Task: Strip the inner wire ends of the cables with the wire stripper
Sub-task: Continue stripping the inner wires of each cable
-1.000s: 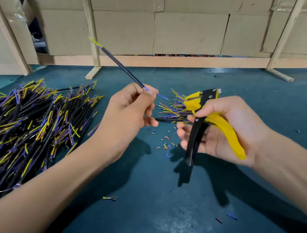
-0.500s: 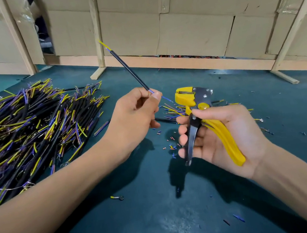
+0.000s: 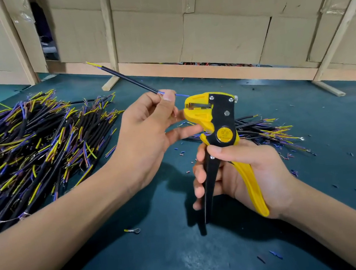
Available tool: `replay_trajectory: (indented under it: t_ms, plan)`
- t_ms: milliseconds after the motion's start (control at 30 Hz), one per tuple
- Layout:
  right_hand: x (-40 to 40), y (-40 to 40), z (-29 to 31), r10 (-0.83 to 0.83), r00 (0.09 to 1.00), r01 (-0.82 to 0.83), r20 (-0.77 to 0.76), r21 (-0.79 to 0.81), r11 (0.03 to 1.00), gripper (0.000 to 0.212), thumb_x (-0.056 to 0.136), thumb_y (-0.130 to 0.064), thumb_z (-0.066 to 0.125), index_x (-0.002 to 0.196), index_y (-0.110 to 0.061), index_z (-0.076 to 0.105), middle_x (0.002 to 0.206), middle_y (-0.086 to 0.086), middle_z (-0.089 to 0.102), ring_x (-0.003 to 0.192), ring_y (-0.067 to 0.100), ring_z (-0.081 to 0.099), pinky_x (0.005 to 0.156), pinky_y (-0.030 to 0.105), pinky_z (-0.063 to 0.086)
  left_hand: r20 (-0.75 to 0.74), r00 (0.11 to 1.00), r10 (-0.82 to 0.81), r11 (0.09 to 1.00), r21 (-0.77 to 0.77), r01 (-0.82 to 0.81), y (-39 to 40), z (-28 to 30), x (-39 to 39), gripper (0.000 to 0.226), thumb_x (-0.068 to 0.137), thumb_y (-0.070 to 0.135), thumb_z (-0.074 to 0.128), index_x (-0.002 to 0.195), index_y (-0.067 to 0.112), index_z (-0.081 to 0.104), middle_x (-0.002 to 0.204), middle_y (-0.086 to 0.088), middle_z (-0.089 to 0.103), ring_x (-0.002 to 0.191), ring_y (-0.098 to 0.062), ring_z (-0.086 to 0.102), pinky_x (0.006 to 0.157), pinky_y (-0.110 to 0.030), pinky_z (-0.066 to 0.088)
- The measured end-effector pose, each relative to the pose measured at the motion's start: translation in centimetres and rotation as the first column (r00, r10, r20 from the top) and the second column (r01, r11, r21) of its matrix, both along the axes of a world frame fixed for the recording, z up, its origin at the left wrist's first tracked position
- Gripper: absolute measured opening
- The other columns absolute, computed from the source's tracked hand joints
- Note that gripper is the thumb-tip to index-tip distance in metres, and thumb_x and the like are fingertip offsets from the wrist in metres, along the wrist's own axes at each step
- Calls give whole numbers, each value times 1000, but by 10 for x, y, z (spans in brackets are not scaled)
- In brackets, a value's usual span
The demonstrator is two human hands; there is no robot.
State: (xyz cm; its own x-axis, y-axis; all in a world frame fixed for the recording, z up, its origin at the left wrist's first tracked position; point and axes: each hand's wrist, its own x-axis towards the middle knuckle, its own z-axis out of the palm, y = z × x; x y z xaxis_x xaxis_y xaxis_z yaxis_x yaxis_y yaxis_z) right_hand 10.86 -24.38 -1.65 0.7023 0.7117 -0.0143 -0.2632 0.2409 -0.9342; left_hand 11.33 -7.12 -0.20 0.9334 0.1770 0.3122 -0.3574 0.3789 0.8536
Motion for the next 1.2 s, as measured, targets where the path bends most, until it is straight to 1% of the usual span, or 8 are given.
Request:
replay_trajectory:
  t_ms: [133, 300, 400, 600, 767, 867, 967, 1200]
  plan:
    - [-1, -1, -1, -23, 1000, 22, 15, 22, 1000, 19, 85, -21, 61, 89, -4, 66, 76, 22, 62, 66, 39, 65, 65, 52, 57, 24, 1000, 4, 1000, -26, -3, -6, 0, -4, 20, 104, 13, 50, 88, 3, 53, 80, -13, 45, 82, -23, 66, 72, -40, 60]
    - [1, -1, -3, -33, 999, 31, 39, 52, 998, 18, 87, -22, 60, 91, -6, 65, 78, 21, 63, 68, 39, 65, 69, 52, 56, 45, 999, 2, 997, -76, 2, -10, 0, -6, 24, 104, 13, 50, 82, 4, 53, 77, -12, 45, 86, -22, 67, 74, -42, 60]
    - [2, -1, -4, -43, 997, 39, 61, 74, 997, 18, 88, -22, 58, 91, -6, 66, 78, 22, 63, 68, 39, 66, 69, 50, 56, 67, 998, 10, 996, -94, -4, -12, -1, -8, 23, 104, 13, 50, 84, 5, 56, 77, -10, 48, 89, -22, 67, 76, -46, 60]
    - [3, -1, -6, -42, 997, 35, 68, 104, 994, 17, 89, -19, 58, 90, -5, 66, 78, 23, 64, 69, 40, 65, 71, 48, 56, 100, 995, 29, 998, -64, -23, -13, -3, -11, 18, 104, 15, 51, 91, 4, 56, 74, -3, 57, 78, -24, 74, 82, -56, 59]
    - [2, -1, -5, -55, 995, 47, 78, 103, 994, 16, 87, -20, 59, 88, -5, 65, 77, 23, 64, 68, 41, 65, 70, 46, 56, 124, 991, 48, 997, -63, -40, -16, -4, -12, 15, 104, 12, 49, 94, 3, 56, 79, -8, 49, 85, -22, 70, 79, -47, 60]
    - [1, -1, -5, -70, 992, 63, 106, 73, 995, 10, 86, -14, 59, 83, -5, 63, 74, 22, 63, 67, 41, 65, 68, 44, 56, 128, 989, 73, 997, -24, -71, -17, -4, -13, 14, 104, 9, 48, 94, 3, 55, 76, -6, 50, 90, -22, 65, 77, -43, 60]
    - [0, 0, -5, -79, 987, 73, 137, 47, 996, 8, 86, -12, 58, 81, -7, 61, 72, 20, 62, 65, 41, 65, 69, 45, 54, 129, 989, 75, 997, -6, -75, -19, -5, -14, 13, 103, 8, 48, 95, 2, 56, 77, -8, 50, 88, -20, 67, 77, -41, 60]
    - [1, 1, -5, -74, 989, 67, 128, 53, 996, 7, 85, -12, 58, 81, -7, 60, 69, 20, 60, 65, 40, 64, 67, 44, 54, 133, 988, 80, 997, 8, -82, -21, -5, -16, 12, 103, 9, 50, 95, 2, 57, 76, -7, 51, 82, -17, 70, 79, -42, 60]
